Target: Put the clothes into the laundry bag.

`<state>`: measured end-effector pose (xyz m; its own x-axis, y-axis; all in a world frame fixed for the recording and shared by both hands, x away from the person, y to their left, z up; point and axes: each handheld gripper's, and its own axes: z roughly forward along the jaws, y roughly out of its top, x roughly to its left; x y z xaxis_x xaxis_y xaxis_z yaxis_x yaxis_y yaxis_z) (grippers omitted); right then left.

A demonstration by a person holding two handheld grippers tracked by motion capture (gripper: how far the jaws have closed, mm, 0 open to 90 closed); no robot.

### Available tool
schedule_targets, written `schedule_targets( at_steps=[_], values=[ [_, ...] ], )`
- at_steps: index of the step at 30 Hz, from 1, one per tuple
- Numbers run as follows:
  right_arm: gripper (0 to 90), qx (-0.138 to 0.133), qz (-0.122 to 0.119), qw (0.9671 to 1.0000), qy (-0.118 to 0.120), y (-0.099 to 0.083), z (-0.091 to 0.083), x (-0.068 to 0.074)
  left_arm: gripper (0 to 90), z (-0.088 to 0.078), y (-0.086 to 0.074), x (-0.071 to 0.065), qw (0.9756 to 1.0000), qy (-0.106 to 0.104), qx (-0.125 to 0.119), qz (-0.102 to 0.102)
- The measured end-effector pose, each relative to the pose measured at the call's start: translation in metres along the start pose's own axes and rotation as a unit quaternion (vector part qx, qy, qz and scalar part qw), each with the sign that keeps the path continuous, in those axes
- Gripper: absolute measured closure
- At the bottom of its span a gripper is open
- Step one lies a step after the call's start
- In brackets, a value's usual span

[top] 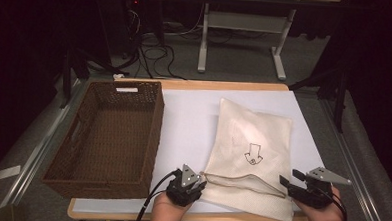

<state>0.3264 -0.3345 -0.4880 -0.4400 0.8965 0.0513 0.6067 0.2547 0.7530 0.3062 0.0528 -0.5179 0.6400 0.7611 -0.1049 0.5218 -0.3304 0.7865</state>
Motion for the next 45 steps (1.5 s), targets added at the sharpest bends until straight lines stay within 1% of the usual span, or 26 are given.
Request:
schedule_targets(
  at_steps=[1, 3, 5, 6, 7, 8, 9, 10, 12, 13, 15, 17, 19, 22, 24, 27, 30, 34, 36, 37, 38, 40, 41, 42, 44, 45],
  values=[
    [26.1, 0.014, 0.006, 0.9999, 0.000, -0.002, 0.004, -0.002, 65.2, 0.000, 0.000, 0.001, 1.0000, 0.000, -0.001, -0.001],
    [26.7, 0.037, 0.015, 0.9992, 0.004, -0.005, 0.013, -0.005, 64.2, 0.002, 0.000, 0.001, 1.0000, -0.003, -0.002, -0.004],
    [34.8, 0.045, 0.022, 0.9986, 0.018, -0.007, 0.016, -0.007, 68.0, 0.003, 0.000, 0.001, 0.9999, -0.010, 0.000, -0.007],
    [42.1, 0.044, 0.018, 0.9987, 0.014, -0.007, 0.016, -0.006, 70.2, 0.004, 0.000, 0.001, 0.9999, -0.010, 0.005, -0.007],
    [53.0, 0.046, 0.006, 0.9988, 0.016, -0.007, 0.015, -0.004, 74.5, 0.005, 0.000, 0.001, 0.9999, -0.009, 0.007, -0.007],
    [56.2, 0.045, 0.000, 0.9988, 0.018, -0.007, 0.015, -0.003, 78.0, 0.007, 0.000, 0.000, 0.9999, -0.008, 0.011, -0.005],
    [61.5, 0.046, -0.007, 0.9988, 0.011, -0.007, 0.015, -0.001, 80.8, 0.008, -0.001, -0.001, 0.9999, -0.007, 0.014, -0.004],
    [70.6, 0.047, -0.014, 0.9988, 0.009, -0.007, 0.015, -0.001, 82.7, 0.008, -0.001, -0.002, 0.9998, -0.005, 0.017, -0.003],
    [84.1, 0.040, -0.014, 0.9991, 0.011, -0.004, 0.013, -0.001, 84.7, 0.008, 0.000, -0.003, 0.9999, -0.006, 0.015, -0.003],
    [87.1, 0.038, -0.017, 0.9991, 0.009, -0.003, 0.012, -0.003, 85.0, 0.007, 0.000, -0.003, 0.9999, -0.009, 0.013, -0.002],
    [87.9, 0.038, -0.019, 0.9991, 0.005, -0.002, 0.012, -0.006, 85.4, 0.006, 0.000, -0.005, 0.9998, -0.018, 0.012, 0.002],
    [87.9, 0.037, -0.023, 0.9990, -0.013, 0.000, 0.013, -0.009, 85.2, 0.007, 0.000, -0.010, 0.9995, -0.029, 0.010, 0.010],
    [87.7, 0.035, -0.027, 0.9987, -0.027, 0.003, 0.015, -0.014, 84.0, 0.008, 0.000, -0.016, 0.9989, -0.037, 0.002, 0.029],
    [87.5, 0.030, -0.021, 0.9984, -0.042, 0.007, 0.018, -0.023, 77.9, 0.011, 0.001, -0.022, 0.9981, -0.045, -0.001, 0.042],
    [87.2, 0.026, -0.013, 0.9986, -0.043, 0.008, 0.019, -0.030, 72.5, 0.011, 0.001, -0.024, 0.9981, -0.043, -0.004, 0.044],
    [80.4, 0.022, -0.009, 0.9992, -0.031, 0.007, 0.019, -0.032, 61.4, 0.007, 0.001, -0.023, 0.9986, -0.031, -0.016, 0.041],
    [67.8, 0.011, -0.014, 0.9996, -0.020, 0.006, 0.015, -0.029, 51.0, 0.000, 0.003, -0.018, 0.9988, -0.017, -0.032, 0.033],
    [52.1, -0.030, -0.020, 0.9994, -0.002, 0.006, 0.004, -0.027, 42.3, -0.012, 0.005, -0.011, 0.9981, 0.005, -0.057, 0.024],
    [43.5, -0.052, -0.027, 0.9983, 0.005, 0.007, -0.002, -0.022, 38.0, -0.018, 0.005, -0.009, 0.9963, 0.028, -0.077, 0.027],
    [38.3, -0.066, -0.028, 0.9974, 0.010, 0.007, -0.004, -0.019, 34.3, -0.022, 0.005, -0.009, 0.9942, 0.050, -0.089, 0.033],
    [32.5, -0.077, -0.030, 0.9965, 0.016, 0.008, -0.005, -0.016, 29.7, -0.025, 0.005, -0.008, 0.9927, 0.061, -0.098, 0.037],
    [23.9, -0.091, -0.031, 0.9951, 0.023, 0.009, -0.007, -0.010, 24.4, -0.030, 0.006, -0.007, 0.9910, 0.074, -0.104, 0.039],
    [17.9, -0.099, -0.034, 0.9942, 0.022, 0.011, -0.008, -0.005, 20.8, -0.032, 0.006, -0.007, 0.9904, 0.078, -0.107, 0.040],
    [14.8, -0.106, -0.040, 0.9934, 0.020, 0.012, -0.009, -0.001, 16.9, -0.034, 0.006, -0.007, 0.9899, 0.082, -0.107, 0.043],
    [11.7, -0.121, -0.056, 0.9908, 0.023, 0.015, -0.013, 0.009, 11.6, -0.037, 0.007, -0.008, 0.9898, 0.085, -0.102, 0.053],
    [8.5, -0.130, -0.062, 0.9893, 0.024, 0.015, -0.014, 0.014, 4.7, -0.038, 0.007, -0.008, 0.9900, 0.083, -0.099, 0.057]
  ],
)
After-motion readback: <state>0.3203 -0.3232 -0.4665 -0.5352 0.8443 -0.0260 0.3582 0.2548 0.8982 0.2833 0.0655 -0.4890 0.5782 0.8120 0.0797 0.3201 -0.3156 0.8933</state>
